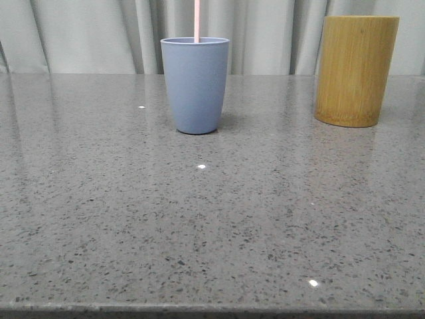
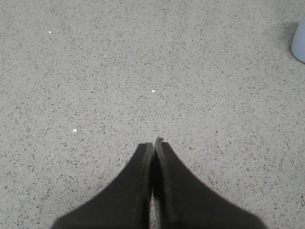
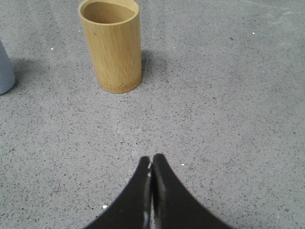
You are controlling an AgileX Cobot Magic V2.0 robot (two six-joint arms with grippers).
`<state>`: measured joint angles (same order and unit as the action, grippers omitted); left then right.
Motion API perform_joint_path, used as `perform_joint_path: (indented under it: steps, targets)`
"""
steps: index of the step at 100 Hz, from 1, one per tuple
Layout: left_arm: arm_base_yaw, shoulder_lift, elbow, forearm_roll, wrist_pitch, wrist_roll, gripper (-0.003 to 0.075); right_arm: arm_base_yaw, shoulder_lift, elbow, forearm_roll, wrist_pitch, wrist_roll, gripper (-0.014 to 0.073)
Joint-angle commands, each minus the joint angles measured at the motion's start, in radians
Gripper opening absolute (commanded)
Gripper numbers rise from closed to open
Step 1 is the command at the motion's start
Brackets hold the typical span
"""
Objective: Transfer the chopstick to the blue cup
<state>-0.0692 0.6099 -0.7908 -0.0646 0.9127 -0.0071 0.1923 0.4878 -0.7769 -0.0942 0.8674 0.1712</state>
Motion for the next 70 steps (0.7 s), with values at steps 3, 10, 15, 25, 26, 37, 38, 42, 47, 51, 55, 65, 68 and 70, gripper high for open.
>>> perform_joint_path:
  steps: [3,10,15,25,26,37,38,42,47,51,55,65,68,70]
  targets:
    - [0.004,0.002,-0.026,-0.011,-0.07,-0.007,-0.0019,-0.004,0.003,-0.023,-0.018,-0.067,0.002,-0.0068]
    - [0.004,0.002,-0.026,-0.011,-0.07,-0.007,-0.0019,-0.004,0.003,-0.023,-0.018,-0.067,0.002,-0.0068]
    - [0.004,0.002,-0.026,-0.011,-0.07,-0.007,-0.0019,-0.004,0.003,-0.023,-0.018,-0.067,0.002,-0.0068]
    - [0.004,0.002,-0.026,-0.011,-0.07,-0.007,-0.0019,-0.004,0.003,-0.023,-0.018,-0.067,0.002,-0.0068]
    - [0.004,0.002,-0.026,-0.011,-0.07,-0.007,-0.0019,-0.004,0.003,-0.023,-0.018,-0.067,0.002,-0.0068]
    - [0.004,0.002,-0.026,-0.011,-0.07,-0.007,-0.0019,-0.004,0.003,-0.023,-0.018,-0.067,0.002,-0.0068]
    - [0.004,0.002,-0.026,-0.011,-0.07,-0.007,-0.0019,-0.004,0.003,-0.023,-0.018,-0.067,0.002,-0.0068]
    - [0.004,0.002,-0.026,-0.011,-0.07,-0.007,-0.0019,-0.004,0.003,-0.023,-0.018,-0.067,0.002,-0.0068]
    - [0.004,0.002,-0.026,-0.011,-0.07,-0.007,-0.0019,-0.004,0.003,-0.023,-0.018,-0.067,0.002,-0.0068]
    - [0.004,0.002,-0.026,-0.011,-0.07,-0.007,-0.0019,-0.004,0.003,-0.023,-0.018,-0.067,0.002,-0.0068]
    - [0.004,0.002,-0.021,-0.011,-0.072,-0.007,-0.0019,-0.004,0.003,-0.023,-0.018,-0.067,0.002,-0.0068]
    - [0.004,-0.008,0.003,0.004,-0.115,-0.007,-0.0019,-0.004,0.003,-0.023,-0.018,-0.066,0.002,-0.0068]
    - [0.004,-0.02,0.022,0.006,-0.176,-0.007,-0.0019,-0.004,0.003,-0.023,-0.018,-0.066,0.002,-0.0068]
    - [0.004,-0.027,0.031,0.006,-0.206,-0.007,-0.0019,-0.004,0.003,-0.023,-0.018,-0.066,0.002,-0.0068]
